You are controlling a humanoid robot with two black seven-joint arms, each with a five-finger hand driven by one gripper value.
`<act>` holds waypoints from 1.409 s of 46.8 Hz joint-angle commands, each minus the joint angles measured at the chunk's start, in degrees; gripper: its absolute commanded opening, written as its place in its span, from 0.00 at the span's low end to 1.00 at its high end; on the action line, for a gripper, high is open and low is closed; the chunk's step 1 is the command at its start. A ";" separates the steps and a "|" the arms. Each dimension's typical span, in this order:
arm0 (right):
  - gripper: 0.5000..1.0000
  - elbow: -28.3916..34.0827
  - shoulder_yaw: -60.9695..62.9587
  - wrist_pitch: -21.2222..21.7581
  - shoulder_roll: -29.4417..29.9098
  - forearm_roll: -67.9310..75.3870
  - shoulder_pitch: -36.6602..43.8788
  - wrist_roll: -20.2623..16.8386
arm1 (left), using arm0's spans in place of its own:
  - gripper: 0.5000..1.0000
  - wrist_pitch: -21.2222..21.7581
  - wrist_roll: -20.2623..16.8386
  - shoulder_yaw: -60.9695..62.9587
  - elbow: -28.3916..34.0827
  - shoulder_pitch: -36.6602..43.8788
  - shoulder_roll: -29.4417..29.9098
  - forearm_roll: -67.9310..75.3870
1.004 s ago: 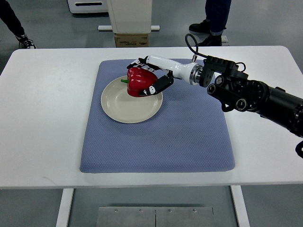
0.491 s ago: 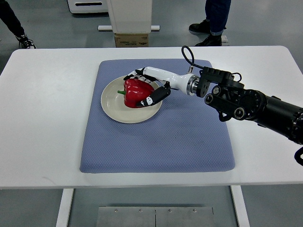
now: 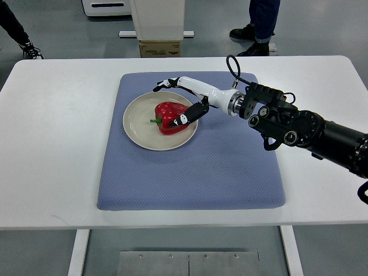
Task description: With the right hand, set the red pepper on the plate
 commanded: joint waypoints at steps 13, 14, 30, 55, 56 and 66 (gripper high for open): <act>1.00 -0.46 1.49 -0.34 0.00 0.08 -0.01 -0.09 | 1.00 0.00 0.00 0.01 0.00 0.00 0.00 0.00; 0.99 -0.55 1.67 -0.34 0.00 0.08 -0.01 -0.18 | 1.00 0.00 0.00 0.01 0.00 0.00 0.00 0.00; 0.99 -1.70 9.57 -1.57 0.00 2.36 -4.05 -2.82 | 1.00 0.00 0.00 0.01 0.00 0.00 0.00 0.00; 1.00 -1.43 30.93 -6.84 -2.37 4.21 -14.15 -6.42 | 1.00 0.00 0.00 0.01 -0.09 0.00 0.00 0.00; 1.00 -1.43 31.89 -6.93 -2.46 4.21 -14.50 -6.51 | 1.00 0.00 0.00 0.01 0.00 0.00 0.00 0.00; 1.00 -1.17 43.06 -7.02 -3.07 4.30 -19.25 -6.42 | 1.00 0.00 0.00 0.01 0.00 0.00 0.00 0.00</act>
